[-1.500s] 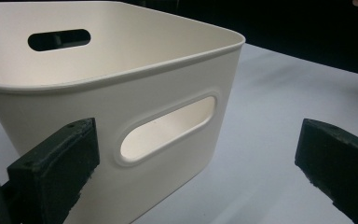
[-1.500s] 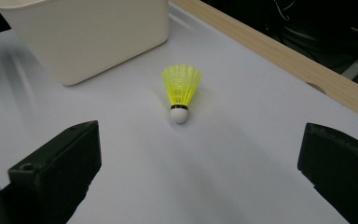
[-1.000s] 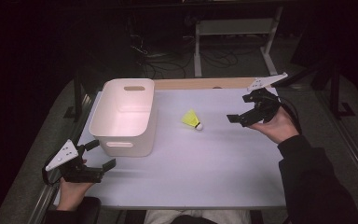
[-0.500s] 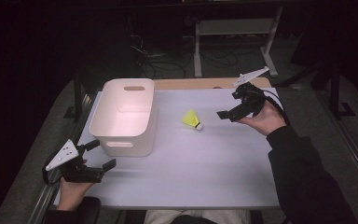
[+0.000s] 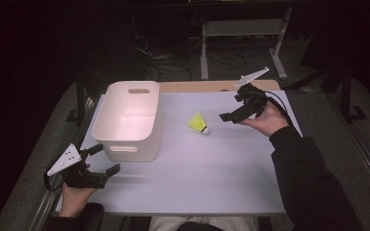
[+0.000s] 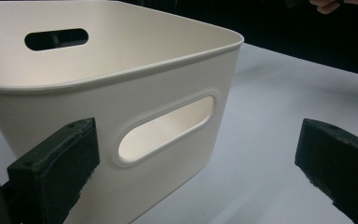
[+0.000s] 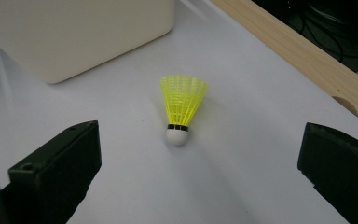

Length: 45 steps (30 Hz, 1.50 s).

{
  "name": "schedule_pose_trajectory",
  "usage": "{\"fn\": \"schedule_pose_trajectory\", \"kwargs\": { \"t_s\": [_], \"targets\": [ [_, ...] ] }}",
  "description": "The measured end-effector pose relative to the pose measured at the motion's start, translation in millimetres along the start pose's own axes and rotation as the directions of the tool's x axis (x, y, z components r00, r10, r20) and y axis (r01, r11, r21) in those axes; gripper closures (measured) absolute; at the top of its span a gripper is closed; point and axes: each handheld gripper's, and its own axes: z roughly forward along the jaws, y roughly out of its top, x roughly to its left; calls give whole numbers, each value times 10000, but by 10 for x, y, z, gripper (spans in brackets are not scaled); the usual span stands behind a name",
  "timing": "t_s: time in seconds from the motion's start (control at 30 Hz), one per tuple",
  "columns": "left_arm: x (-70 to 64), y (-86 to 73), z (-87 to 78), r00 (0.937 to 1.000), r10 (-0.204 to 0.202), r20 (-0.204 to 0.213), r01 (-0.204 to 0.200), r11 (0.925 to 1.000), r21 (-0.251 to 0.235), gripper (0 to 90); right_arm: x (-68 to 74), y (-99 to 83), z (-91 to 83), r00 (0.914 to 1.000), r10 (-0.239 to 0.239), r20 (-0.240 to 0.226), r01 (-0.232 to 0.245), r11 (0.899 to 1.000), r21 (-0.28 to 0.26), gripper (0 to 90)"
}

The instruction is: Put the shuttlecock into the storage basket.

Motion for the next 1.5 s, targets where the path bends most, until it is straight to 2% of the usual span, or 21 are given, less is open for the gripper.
{"fn": "schedule_pose_trajectory", "kwargs": {
  "t_s": [0.67, 1.03, 1.5],
  "targets": [
    [1, -1, 0, 10000, 21, -11, -21, 10000, 13, 0, -130, 16, 313, 9998, 151, -156, -142, 9986, 517, 0],
    [0, -1, -3, 10000, 20, 22, -20, 10000, 4, 0, -194, 71, 431, 9993, 235, -300, -213, 9973, 707, 0],
    [-2, -2, -1, 10000, 60, 56, -60, 10000, 49, 0, -280, 21, 718, 9979, 360, -532, -297, 9931, 1138, 0]
  ]
}}
